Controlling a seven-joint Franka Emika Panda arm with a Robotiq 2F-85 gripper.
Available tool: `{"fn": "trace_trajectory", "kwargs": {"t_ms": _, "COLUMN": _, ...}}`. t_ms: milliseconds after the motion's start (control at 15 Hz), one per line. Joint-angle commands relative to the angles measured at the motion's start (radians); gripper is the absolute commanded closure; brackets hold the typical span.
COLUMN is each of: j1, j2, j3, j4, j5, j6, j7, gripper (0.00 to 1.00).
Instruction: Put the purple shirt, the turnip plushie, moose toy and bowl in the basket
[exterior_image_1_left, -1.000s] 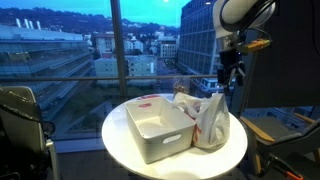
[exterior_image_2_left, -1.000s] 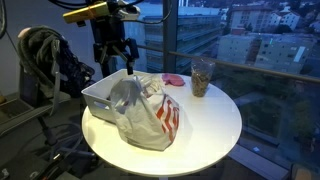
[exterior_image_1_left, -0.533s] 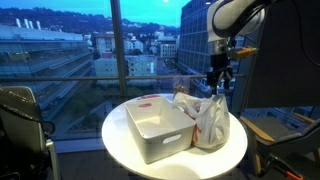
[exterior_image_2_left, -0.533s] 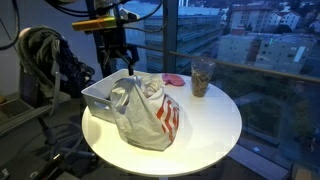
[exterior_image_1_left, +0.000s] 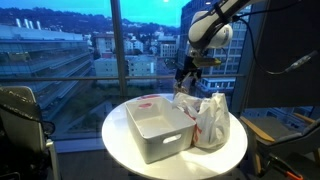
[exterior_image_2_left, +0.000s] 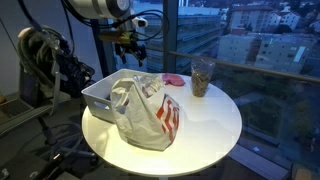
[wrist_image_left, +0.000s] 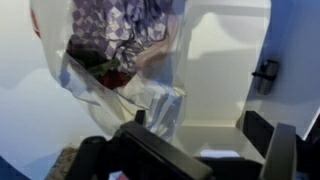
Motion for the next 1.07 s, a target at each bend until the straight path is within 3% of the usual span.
{"fn": "trace_trajectory", "kwargs": {"t_ms": 0, "j1": -0.015, "j2": 0.113, "j3": -0.004, "j4": 0.079, "j5": 0.161, "j6": 0.053, "j7": 0.019, "gripper": 0.00}}
{"fn": "trace_trajectory", "kwargs": {"t_ms": 533, "j1": -0.114, "j2": 0.169, "j3": 0.000, "j4": 0.010, "j5": 0.526, "j6": 0.225, "j7": 0.010, "gripper": 0.00}}
{"fn": "trace_trajectory", "kwargs": {"t_ms": 733, "j1": -0.121, "j2": 0.163, "j3": -0.029, "j4": -0.039, "j5": 0.520, "j6": 0.249, "j7": 0.043, "gripper": 0.00}}
{"fn": "trace_trajectory", "kwargs": {"t_ms": 1000, "j1": -0.078, "j2": 0.177, "j3": -0.087, "j4": -0.098, "j5": 0.389, "j6": 0.232, "j7": 0.131, "gripper": 0.00}}
